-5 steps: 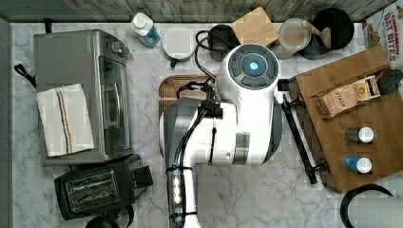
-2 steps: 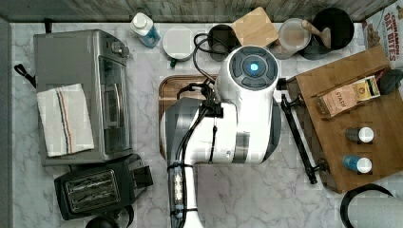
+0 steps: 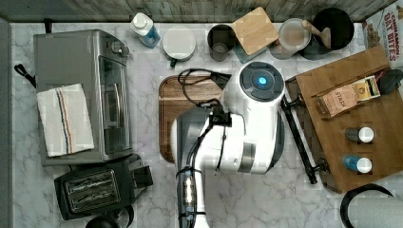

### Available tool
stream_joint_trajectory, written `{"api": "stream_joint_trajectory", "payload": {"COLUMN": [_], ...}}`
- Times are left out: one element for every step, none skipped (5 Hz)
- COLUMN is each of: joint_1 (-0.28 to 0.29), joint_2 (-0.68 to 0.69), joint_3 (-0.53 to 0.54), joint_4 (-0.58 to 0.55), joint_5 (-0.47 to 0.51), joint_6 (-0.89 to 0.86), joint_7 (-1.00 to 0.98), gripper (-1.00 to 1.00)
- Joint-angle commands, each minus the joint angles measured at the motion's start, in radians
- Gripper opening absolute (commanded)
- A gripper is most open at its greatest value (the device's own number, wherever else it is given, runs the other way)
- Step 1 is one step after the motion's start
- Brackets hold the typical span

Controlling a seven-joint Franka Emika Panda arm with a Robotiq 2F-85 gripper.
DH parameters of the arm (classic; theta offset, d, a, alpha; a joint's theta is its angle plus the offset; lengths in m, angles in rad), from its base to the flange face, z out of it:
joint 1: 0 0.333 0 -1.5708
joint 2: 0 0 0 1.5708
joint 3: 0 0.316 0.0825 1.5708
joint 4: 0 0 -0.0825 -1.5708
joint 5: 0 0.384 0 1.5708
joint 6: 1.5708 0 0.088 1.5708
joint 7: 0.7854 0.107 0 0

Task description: Open the drawer.

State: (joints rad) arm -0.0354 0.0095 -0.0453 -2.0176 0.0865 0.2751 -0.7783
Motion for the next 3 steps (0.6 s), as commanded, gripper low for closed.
{"api": "stream_joint_trajectory", "payload": {"joint_1": [-0.099,-0.137,-0.162], "joint_2": [-0.156,-0.109,-0.085], "joint_3": [-0.13,-0.159,-0.171], "joint_4": [-0.184,-0.175,-0.207], "joint_5": [-0.016,-0.031,-0.052], "joint_6": [0.163,0.198,0.301], "joint_7": [-0.56,-0.717,-0.808], "gripper": [1.0,1.0,1.0]}}
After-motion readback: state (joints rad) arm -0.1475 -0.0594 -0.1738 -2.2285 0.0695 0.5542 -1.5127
